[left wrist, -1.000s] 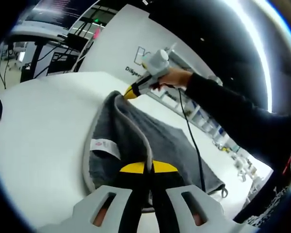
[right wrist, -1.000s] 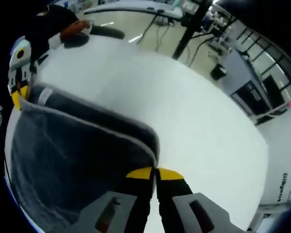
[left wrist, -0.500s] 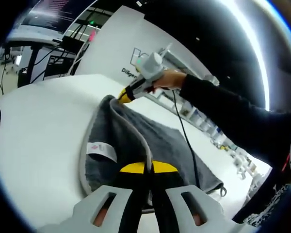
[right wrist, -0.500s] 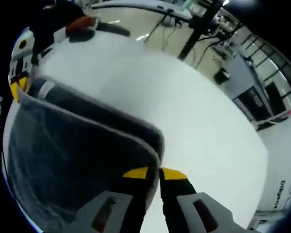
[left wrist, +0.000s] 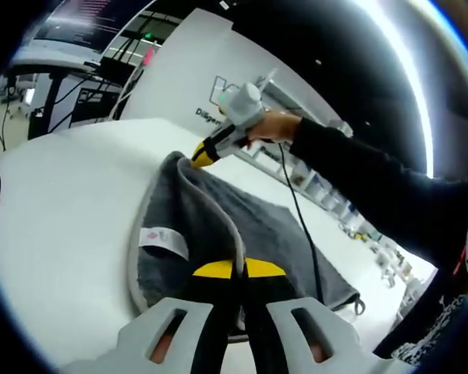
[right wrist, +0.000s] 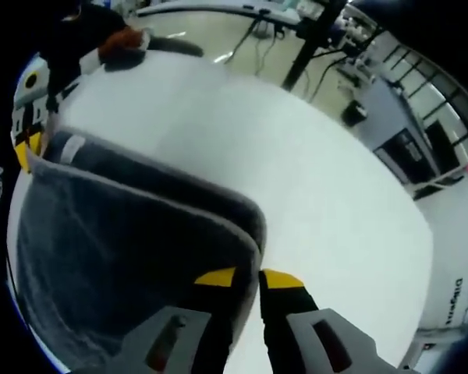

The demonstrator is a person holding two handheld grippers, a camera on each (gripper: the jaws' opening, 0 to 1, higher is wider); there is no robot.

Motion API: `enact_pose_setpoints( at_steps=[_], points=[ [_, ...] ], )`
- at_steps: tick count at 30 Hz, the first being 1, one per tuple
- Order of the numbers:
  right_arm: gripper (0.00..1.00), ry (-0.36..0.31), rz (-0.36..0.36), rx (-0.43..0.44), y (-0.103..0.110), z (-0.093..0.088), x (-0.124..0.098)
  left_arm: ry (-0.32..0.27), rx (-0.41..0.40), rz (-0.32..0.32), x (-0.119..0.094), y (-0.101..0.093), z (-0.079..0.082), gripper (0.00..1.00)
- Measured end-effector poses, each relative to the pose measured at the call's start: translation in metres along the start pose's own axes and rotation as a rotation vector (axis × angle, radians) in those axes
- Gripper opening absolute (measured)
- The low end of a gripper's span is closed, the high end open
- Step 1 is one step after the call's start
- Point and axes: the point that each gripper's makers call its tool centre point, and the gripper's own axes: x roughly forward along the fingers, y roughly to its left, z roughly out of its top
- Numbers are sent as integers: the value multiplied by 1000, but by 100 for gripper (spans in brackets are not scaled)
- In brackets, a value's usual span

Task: Open the folded towel by lifting each exposed corner and separating the folded layers until the towel lies flat within the target outline without major curled edges

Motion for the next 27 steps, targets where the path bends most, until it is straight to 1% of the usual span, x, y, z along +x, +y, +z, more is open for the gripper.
enact_pose_setpoints(
  at_steps=[3, 4, 9, 13, 17, 19, 20, 27],
  points=[
    [0, 7, 1, 1, 1, -3, 1, -5, -1, 3, 0, 1, 1, 0],
    [0, 3, 1, 8, 1, -3, 2, -5, -1, 3, -1, 1, 1, 0],
    [1, -3, 6, 12, 1, -1, 5, -6, 1, 3, -1, 2, 2, 0],
    [4, -6, 2, -12, 1, 2, 10, -5, 0, 0, -1, 1, 2, 0],
    [5, -3, 15, -21, 3, 3, 15, -3, 0, -1, -1, 0, 2, 0],
    [4, -3, 21, -17, 1, 4, 15, -5, 1, -1, -1, 1, 2, 0],
    [2, -5, 30, 2, 1, 4, 15, -5, 0, 0, -1, 1, 2, 0],
    [0, -14, 40, 30, 3, 4, 11, -8, 0, 1, -1, 2, 3, 0]
  ],
)
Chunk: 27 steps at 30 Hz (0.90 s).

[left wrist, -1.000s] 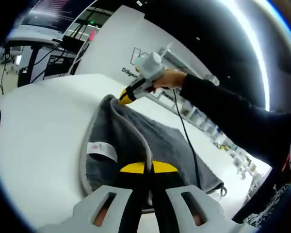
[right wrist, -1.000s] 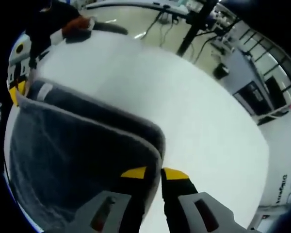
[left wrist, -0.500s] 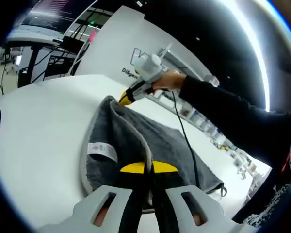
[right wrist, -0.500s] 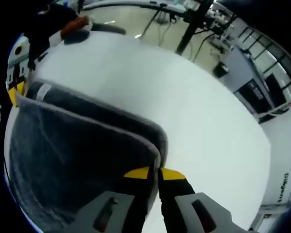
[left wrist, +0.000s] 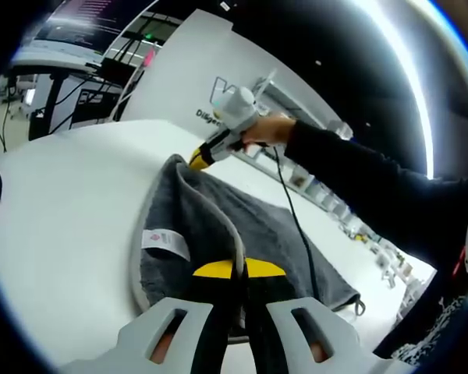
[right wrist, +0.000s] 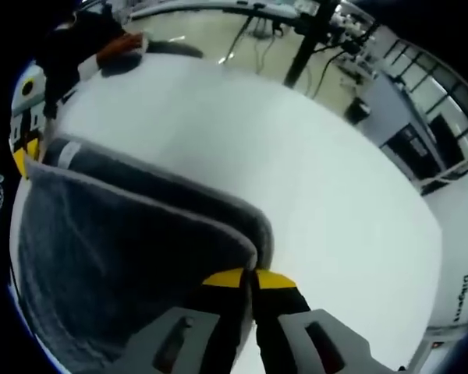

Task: Open the folded towel by lifting each exposed corner and separating the folded layers until the towel lies flat within the target outline without major curled edges

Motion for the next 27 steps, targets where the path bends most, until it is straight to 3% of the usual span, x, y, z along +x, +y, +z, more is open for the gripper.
enact_pose_setpoints(
  at_steps=[16, 27],
  points=[
    [0, 0, -1, 69, -1, 2, -5, -1, 2, -22, -2, -9, 2, 0],
    [0, -7, -42, 85, -6, 4, -16, -13, 36, -59, -2, -24, 8, 0]
  ],
)
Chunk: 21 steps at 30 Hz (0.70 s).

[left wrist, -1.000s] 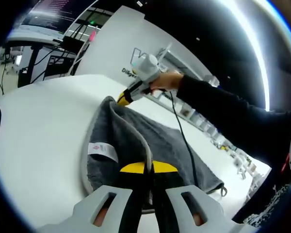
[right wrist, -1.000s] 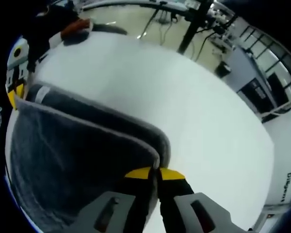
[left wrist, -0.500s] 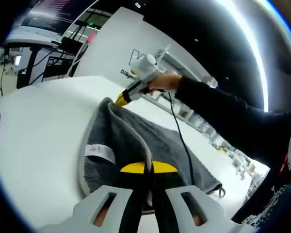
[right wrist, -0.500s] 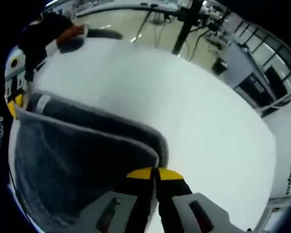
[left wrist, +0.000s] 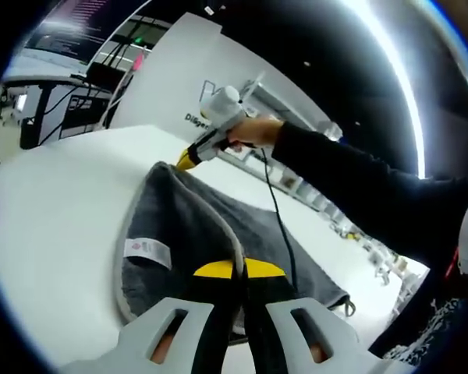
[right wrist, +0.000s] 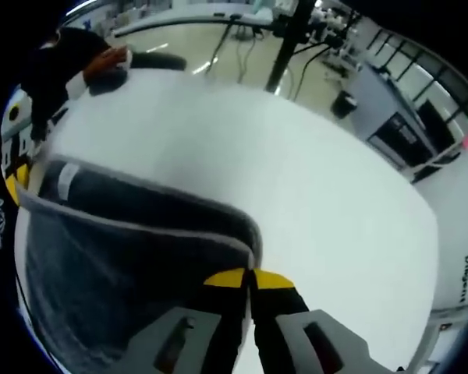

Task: Open the folded towel by lifting each exposed corner and separating the folded layers until the towel lies flat within the target outline without major curled edges

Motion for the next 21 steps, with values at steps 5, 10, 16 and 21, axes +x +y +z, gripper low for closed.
enact_pose_setpoints(
  at_steps=[5, 10, 16, 21],
  points=[
    [0, -12, -24, 0, -3, 2, -8, 1, 7, -20, 2, -9, 0, 0],
    [0, -38, -39, 25, -5, 4, -18, 9, 19, -38, 2, -15, 0, 0],
    [0, -49, -58, 39, -5, 1, -25, 1, 35, -60, 1, -23, 5, 0],
    [0, -81, -78, 46, -6, 3, -34, -4, 48, -74, 1, -28, 8, 0]
  ],
)
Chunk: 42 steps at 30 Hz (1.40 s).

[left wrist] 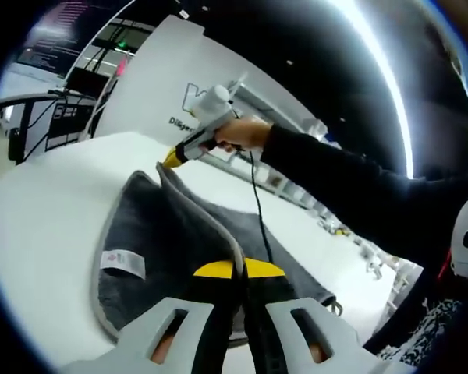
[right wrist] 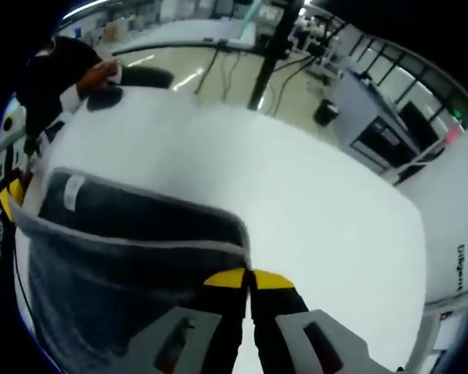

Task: Open the folded towel by lifting each exposed corner and separating the folded layers until the towel lies flat within the target outline without major curled edges

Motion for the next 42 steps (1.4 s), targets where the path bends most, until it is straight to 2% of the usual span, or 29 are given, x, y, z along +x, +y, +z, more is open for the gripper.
enact_pose_setpoints(
  at_steps=[4, 12, 15, 18, 27, 42],
  points=[
    [0, -37, -15, 24, -5, 3, -10, -3, 16, -16, 1, -7, 2, 0],
    [0, -44, -39, 38, -6, 1, -24, -12, 26, -42, 2, -17, 6, 0],
    [0, -71, -55, 78, -8, 4, -28, -20, 30, -58, 4, -25, 10, 0],
    [0, -75, -59, 83, -8, 3, -30, -28, 40, -72, 5, -31, 13, 0],
    [0, -121, -101, 124, -12, 6, -46, -57, 58, -82, 1, -35, 25, 0],
    [0, -149, -140, 147, -17, -3, -69, -71, 78, -136, 7, -59, 29, 0]
  ],
)
